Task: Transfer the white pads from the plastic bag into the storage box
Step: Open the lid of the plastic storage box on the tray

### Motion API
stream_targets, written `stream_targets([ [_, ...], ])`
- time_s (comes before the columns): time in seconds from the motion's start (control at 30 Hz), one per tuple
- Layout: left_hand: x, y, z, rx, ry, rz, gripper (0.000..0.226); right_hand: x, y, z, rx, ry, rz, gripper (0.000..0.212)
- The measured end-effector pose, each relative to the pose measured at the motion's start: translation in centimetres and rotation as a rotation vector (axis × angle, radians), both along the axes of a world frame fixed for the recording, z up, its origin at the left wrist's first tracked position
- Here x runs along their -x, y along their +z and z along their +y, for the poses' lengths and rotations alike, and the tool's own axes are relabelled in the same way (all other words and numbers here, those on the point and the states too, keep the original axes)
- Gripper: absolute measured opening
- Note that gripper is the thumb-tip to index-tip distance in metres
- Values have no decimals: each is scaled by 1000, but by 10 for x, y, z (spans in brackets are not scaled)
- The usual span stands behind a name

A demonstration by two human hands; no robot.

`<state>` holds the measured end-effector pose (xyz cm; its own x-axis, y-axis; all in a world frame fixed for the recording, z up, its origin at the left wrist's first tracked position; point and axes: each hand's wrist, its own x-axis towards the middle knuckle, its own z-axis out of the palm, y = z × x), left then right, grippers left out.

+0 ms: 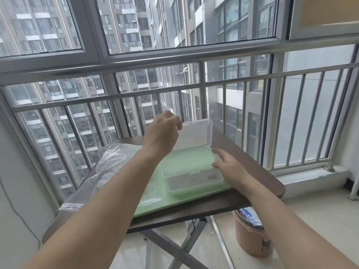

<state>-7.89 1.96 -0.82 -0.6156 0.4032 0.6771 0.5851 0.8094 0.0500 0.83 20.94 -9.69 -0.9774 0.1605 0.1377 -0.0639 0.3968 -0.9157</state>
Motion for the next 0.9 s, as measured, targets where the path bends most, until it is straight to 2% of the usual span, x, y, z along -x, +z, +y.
stream_targets([
  [0.07, 7, -4, -6, 96, 198, -60, 37, 1, -1, -2, -48, -17, -7, 57],
  [0.13, 7, -11, -13, 143, 291, -229, 51, 1, 0, -6, -80, -25, 1, 59],
  [0.23, -5, -28, -19, 85, 234, -482, 52, 0, 2, -10, -97, -43, 26, 51],
  [0.3, -20, -43, -20, 62, 212, -558, 48, 2, 1, -11, -115, -58, 53, 47],
  [0.5, -43, -68, -21, -102, 152, -458, 26, 15, 8, -9, -196, -61, 33, 47],
  [0.63, -44, -66, -32, -132, 49, -484, 23, 23, 1, -8, -361, -199, 24, 45],
  [0.8, -64, -56, -75, -138, -103, -464, 15, 14, 20, -43, -722, -308, 337, 31],
  [0.9, -81, -48, -112, -56, -83, -400, 6, 6, 35, -83, -776, -130, 497, 20],
])
